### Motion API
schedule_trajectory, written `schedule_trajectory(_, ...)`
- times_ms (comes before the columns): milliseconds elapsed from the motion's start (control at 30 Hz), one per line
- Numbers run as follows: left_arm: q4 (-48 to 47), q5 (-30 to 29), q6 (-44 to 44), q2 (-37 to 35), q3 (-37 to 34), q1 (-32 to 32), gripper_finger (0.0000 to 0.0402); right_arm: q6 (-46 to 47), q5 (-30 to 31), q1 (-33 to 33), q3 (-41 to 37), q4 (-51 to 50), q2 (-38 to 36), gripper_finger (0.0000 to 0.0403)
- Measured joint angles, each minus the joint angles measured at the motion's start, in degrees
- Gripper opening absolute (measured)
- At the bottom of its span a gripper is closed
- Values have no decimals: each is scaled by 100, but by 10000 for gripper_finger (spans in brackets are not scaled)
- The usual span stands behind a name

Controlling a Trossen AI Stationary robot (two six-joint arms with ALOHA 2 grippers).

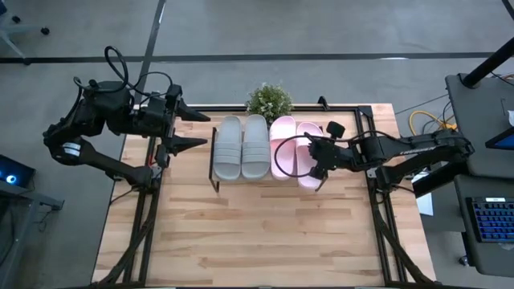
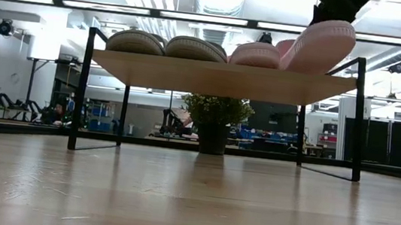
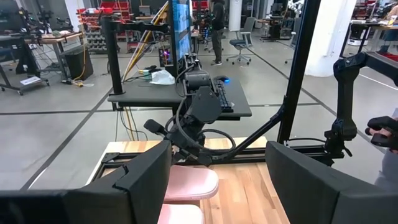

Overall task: Pick and place slides into the shelf
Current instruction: Put the right pink slipper on the shelf

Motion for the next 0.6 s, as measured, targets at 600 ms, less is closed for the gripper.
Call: schedule_trajectory(600, 3, -4, -2, 31, -9, 2, 246, 364, -106, -5, 180, -393, -31, 167)
